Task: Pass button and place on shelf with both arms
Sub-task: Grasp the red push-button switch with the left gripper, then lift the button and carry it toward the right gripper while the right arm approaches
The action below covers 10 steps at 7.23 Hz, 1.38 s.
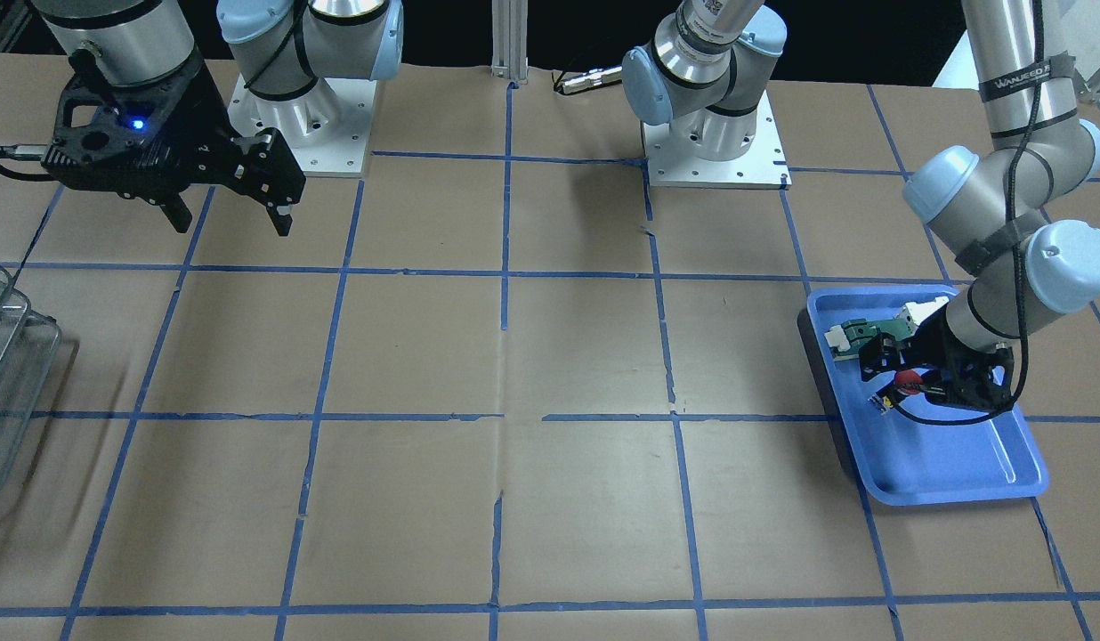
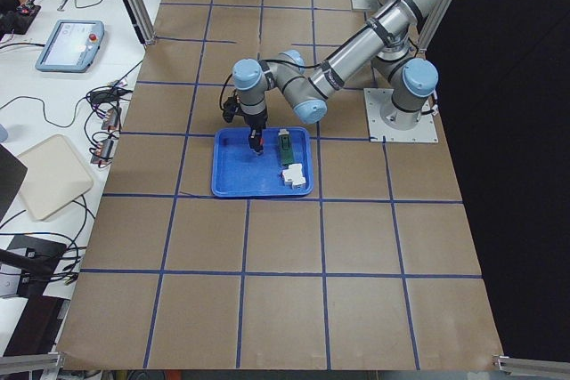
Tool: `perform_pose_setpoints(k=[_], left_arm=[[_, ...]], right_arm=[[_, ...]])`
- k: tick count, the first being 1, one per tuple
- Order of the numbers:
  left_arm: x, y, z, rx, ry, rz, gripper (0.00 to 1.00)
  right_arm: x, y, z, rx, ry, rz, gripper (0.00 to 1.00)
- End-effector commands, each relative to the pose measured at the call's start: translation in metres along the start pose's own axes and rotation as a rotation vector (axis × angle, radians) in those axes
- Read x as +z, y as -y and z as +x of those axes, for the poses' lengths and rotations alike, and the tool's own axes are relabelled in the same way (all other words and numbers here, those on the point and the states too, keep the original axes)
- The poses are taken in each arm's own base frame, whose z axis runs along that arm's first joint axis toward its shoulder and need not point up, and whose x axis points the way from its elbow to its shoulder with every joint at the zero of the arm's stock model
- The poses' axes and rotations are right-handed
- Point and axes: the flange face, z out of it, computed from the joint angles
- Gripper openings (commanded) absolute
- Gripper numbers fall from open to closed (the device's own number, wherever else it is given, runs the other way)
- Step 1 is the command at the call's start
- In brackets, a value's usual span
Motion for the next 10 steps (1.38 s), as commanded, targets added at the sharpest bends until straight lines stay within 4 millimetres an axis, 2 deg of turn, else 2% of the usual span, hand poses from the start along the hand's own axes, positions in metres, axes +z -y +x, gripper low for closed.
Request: perform_pose_setpoints(k=[1,2,4,5,6,8,9,10], left_arm=[[0.003,0.002,-0.001,0.006,-0.003,0.009,0.49],[-0.001,0.004,-0.003,0.007,0.005,0.016,0.0],[-0.018,0.003,-0.003,0.015,0.03,0.032,0.0],[-0.026,0.006,0.003,0.029,0.025,0.041,0.0],[-0.039,0.004,0.021,0.029,-0.046,0.044,0.0],[-0.066,0.001,0.073,-0.048,-0.215,0.022,0.0],[-0.079,0.007,0.117,-0.159,-0.317,0.03,0.0],[-0.086,0.016,0.171,-0.315,-0.414,0.016,0.0]], right_arm=[[0.0,0.001,0.0,-0.001,0.0,0.005,1.0],[0.0,0.001,0.0,-0.001,0.0,0.006,1.0],[0.0,0.001,0.0,0.001,0.0,0.006,1.0],[0.0,0.001,-0.001,0.002,0.002,0.006,1.0],[-0.001,0.0,0.0,0.017,0.002,0.008,1.0],[-0.007,0.003,0.0,0.02,0.001,0.023,1.0],[-0.01,0.004,0.007,0.032,-0.008,0.027,1.0],[-0.009,0.001,0.01,0.037,-0.015,0.006,1.0]])
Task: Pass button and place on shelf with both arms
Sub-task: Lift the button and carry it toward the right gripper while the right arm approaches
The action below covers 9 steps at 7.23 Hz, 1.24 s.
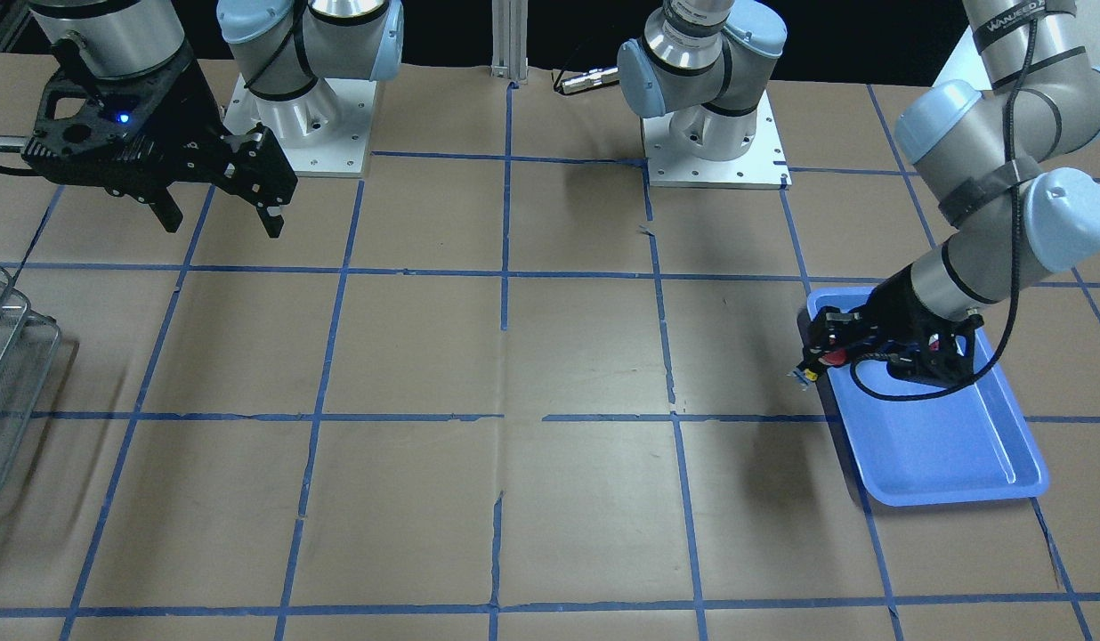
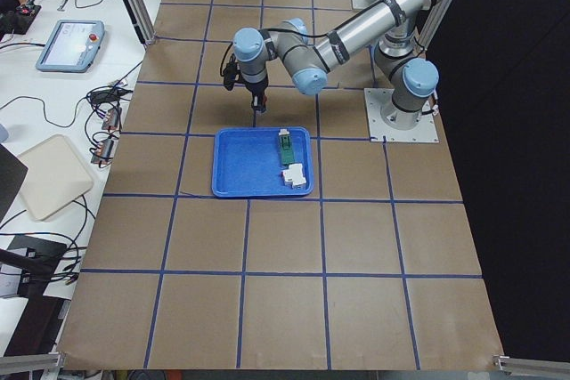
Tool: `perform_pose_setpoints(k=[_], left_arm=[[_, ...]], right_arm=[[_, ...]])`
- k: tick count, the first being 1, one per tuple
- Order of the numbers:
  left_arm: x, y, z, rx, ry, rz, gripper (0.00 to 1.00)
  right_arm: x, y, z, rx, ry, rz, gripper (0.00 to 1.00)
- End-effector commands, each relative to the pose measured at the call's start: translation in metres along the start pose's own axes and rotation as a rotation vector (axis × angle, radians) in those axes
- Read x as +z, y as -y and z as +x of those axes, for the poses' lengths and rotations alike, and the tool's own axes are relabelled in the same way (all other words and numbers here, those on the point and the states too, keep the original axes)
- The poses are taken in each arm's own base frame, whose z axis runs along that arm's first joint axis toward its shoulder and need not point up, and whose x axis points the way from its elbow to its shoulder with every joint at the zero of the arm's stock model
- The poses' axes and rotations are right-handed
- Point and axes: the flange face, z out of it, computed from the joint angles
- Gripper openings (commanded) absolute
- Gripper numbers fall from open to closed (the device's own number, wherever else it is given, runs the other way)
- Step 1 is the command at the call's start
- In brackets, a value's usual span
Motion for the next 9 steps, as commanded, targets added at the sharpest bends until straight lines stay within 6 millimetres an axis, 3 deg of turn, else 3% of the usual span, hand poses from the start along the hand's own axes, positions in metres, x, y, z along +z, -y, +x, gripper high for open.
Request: perform_pose_setpoints(k=[1,3,6,7,9], left_arm=[[0.011,-0.003,0.125,-0.322,-0.222,-0.017,0.0],[0.018,-0.001,0.203,-0.608,-0.464,-0.085,0.0],[0.004,-0.012,0.285,-0.934,-0.751,-0.29,0.0],[0.005,-0.02,0.306,-0.975,-0.795,-0.399,0.0],[0.003,-0.02,0.32,-1.002,-0.893,-0.574,0.0]], right_arm=[[0.0,0.002,0.004,-0.006,0.007,-0.008,1.0],[0.001,0.005,0.012,-0.141,0.003,-0.01,1.0],[-0.004,0.022,0.067,-0.214,0.206,0.041,1.0],[-0.006,0.019,0.072,-0.377,0.203,0.065,1.0],[-0.011,0.02,0.062,-0.537,0.306,0.133,1.0]])
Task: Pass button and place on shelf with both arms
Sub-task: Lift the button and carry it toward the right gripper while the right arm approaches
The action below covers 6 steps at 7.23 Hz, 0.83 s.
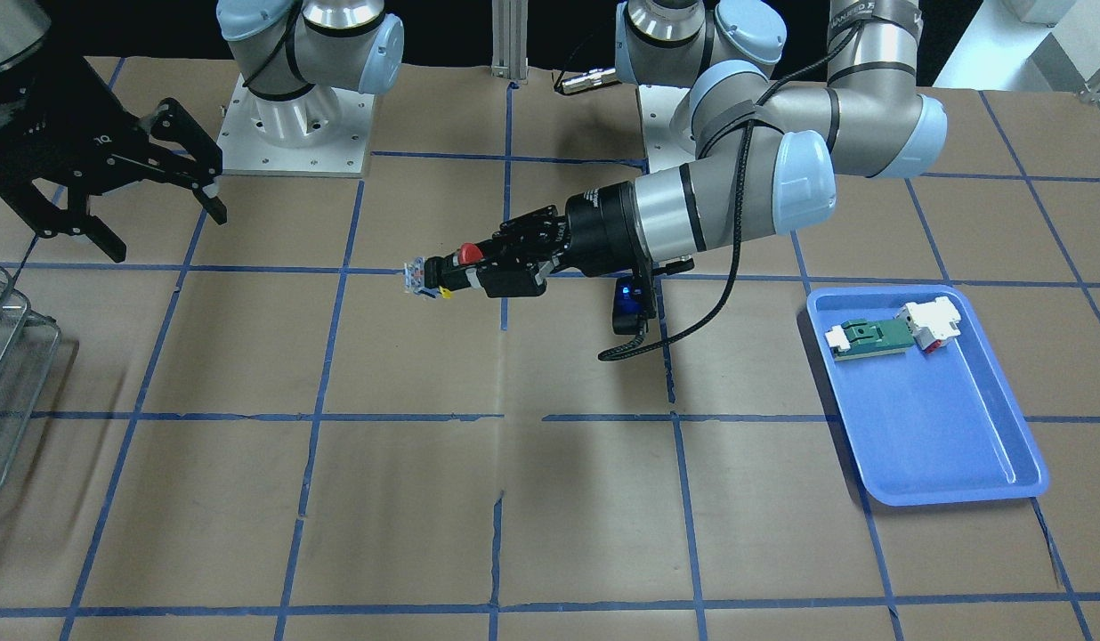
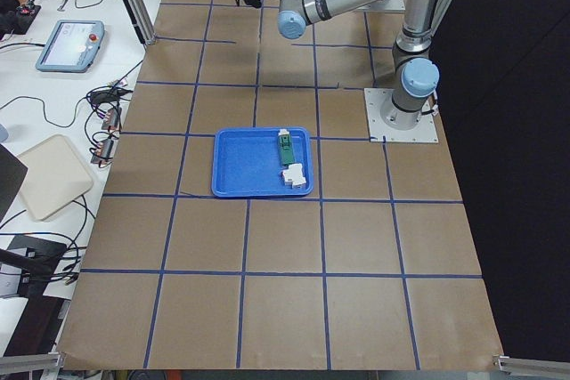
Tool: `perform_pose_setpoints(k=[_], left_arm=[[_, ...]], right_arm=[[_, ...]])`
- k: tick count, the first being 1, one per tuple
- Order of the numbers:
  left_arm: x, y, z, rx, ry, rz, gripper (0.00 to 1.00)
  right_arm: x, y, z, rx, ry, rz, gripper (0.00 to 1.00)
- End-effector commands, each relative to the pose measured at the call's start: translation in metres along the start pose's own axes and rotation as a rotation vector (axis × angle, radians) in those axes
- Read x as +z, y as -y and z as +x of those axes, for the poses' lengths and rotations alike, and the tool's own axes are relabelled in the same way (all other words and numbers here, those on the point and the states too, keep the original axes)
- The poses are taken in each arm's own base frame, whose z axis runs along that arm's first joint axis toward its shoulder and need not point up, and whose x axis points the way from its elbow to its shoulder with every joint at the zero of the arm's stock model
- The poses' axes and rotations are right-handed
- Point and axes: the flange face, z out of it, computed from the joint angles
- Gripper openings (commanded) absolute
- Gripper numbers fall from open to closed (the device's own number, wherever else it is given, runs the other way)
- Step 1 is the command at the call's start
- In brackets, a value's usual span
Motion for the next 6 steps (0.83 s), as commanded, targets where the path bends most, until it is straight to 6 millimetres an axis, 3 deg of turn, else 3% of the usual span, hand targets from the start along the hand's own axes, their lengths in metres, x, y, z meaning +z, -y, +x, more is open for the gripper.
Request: perform_pose_setpoints(k=[1,2,4,6], left_arm=[[0.012,-0.016,0.004,-0.115,-0.013,-0.155,0.0],[0.015,-0.028,0.014,-0.137,-0.005,-0.169,0.0],[0.021,-0.049,0.043,-0.203,0.012,-0.16,0.0],[0.028,-0.043,0.048,-0.261,0.024,-0.16,0.0]], right_arm=[[-0.004,0.002,-0.01,-0.257,0.089,0.07,1.0],[-0.021,-0.01,-0.03,-0.325,0.114,0.104,1.0],[-0.016,-0.02,-0.043,-0.508,0.236,0.105,1.0],[-0.021,-0.018,-0.057,-0.586,0.293,0.18,1.0]])
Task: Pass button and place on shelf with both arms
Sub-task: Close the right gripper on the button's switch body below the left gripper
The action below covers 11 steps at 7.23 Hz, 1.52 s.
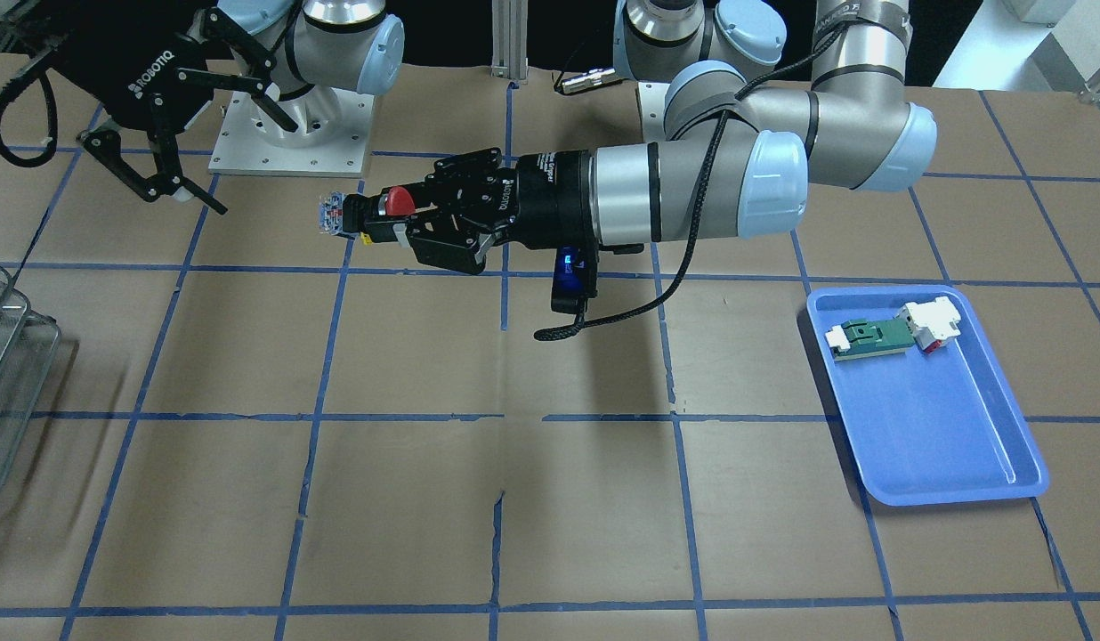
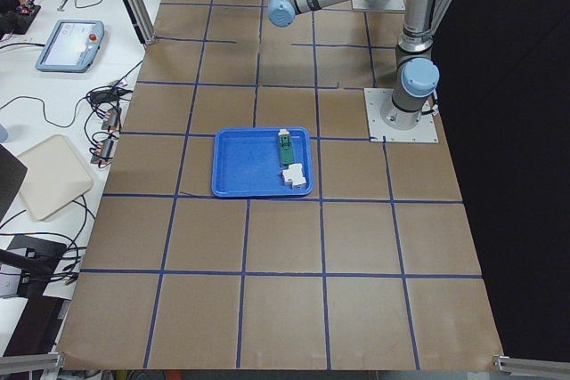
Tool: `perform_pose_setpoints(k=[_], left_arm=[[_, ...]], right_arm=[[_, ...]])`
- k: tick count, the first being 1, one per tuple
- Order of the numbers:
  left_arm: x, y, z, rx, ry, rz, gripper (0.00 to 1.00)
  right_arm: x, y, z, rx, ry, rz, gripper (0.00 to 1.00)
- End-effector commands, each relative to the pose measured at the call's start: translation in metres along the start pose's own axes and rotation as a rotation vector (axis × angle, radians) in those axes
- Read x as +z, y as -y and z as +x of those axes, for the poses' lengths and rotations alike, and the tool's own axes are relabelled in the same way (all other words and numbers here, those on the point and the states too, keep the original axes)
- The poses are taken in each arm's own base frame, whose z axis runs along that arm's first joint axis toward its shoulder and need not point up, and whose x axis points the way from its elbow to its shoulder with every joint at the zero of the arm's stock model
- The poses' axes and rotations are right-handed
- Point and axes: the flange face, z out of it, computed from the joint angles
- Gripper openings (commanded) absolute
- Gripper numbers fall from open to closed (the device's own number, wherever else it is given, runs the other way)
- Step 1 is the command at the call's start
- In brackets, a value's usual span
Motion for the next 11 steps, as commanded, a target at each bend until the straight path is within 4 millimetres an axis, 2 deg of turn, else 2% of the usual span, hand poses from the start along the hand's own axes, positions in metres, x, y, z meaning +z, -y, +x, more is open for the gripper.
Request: perform_pose_setpoints(k=[1,2,4,6,7,11], left_arm=[[0.012,-0.004,0.002,-0.031,0.019,-0.006,0.0],[0.023,-0.008,-0.004,-0.026,0.039,-0.01,0.0],[0.025,-0.013,-0.005,-0.019,0.042,-0.014,0.0],[0.025,-0.028,-0.01,-0.026,0.045,-0.021,0.0],[0.024,-0.035,-0.011,-0.007,0.038,-0.024,0.0],[0.024,-0.031,-0.01,0.005,0.012,-0.023,0.0]], right_arm=[[0.001,0.003,-0.004,0.003,0.029,0.03,1.0],[0.004,0.005,-0.005,-0.013,0.028,0.03,1.0],[0.0,0.009,-0.002,-0.035,-0.009,0.049,1.0],[0.005,0.008,0.001,-0.013,0.008,0.044,1.0],[0.015,0.006,0.008,-0.01,0.029,0.034,1.0],[0.024,0.016,-0.001,-0.012,0.041,0.03,1.0]])
